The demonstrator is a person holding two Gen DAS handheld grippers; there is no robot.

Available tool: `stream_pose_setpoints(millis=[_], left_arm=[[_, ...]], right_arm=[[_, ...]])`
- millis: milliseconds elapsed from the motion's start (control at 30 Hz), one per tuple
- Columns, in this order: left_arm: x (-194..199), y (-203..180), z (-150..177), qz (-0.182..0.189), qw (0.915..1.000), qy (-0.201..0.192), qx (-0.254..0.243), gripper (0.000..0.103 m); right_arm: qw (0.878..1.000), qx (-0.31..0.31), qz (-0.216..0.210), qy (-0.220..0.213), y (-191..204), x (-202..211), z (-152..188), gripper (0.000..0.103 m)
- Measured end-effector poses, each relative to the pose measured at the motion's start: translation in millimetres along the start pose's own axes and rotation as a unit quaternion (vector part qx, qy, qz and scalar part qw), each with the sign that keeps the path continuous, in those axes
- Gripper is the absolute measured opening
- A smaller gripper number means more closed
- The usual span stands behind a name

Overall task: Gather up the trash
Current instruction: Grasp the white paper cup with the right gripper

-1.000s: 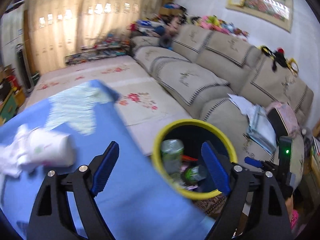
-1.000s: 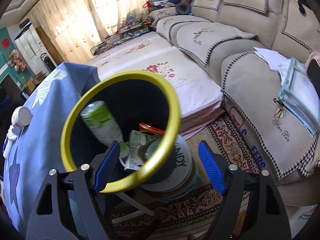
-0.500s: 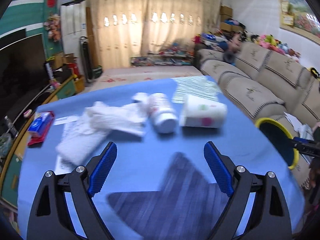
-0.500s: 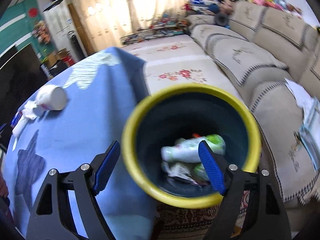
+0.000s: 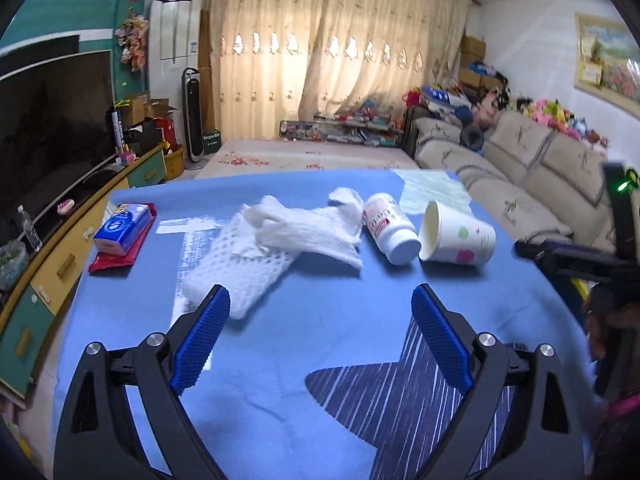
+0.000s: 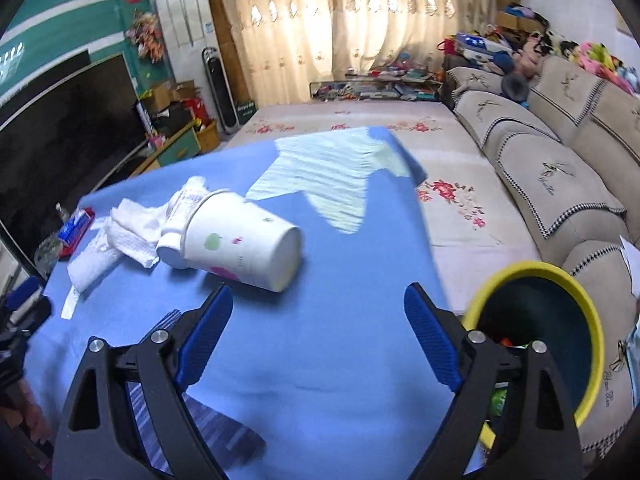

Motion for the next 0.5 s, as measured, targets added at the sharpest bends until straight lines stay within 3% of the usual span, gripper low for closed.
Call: stream_pose_setpoints(millis=[200,333,500], left_arm=[[-2,8,3,0.024,0.9995,0.0,0.023,0.091],[-6,11,6,0.039,0.9986,0.012,0.034,0.091],[-6,12,9,0.027,0.999,0.007,0.035,0.091]], right_arm=[[0.999,-0.014,-0.029,0.024,24,-22,-13,0.083],[0.999,-0.041,-0.012,0.01,37,-29,-29,0.09],[0.998,-0.068,0.005,0.003,53,-36,-38,0.092]])
Point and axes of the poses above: each gripper's, at about its wrist camera, not at the fingertips, and x roughly against the way its jaws point, y to its left, z to its underside, the point moved 3 cm from there along -x, roughly the way its jaws point, and after that the axes turned 11 degrees about y, right-handed, at the moved point
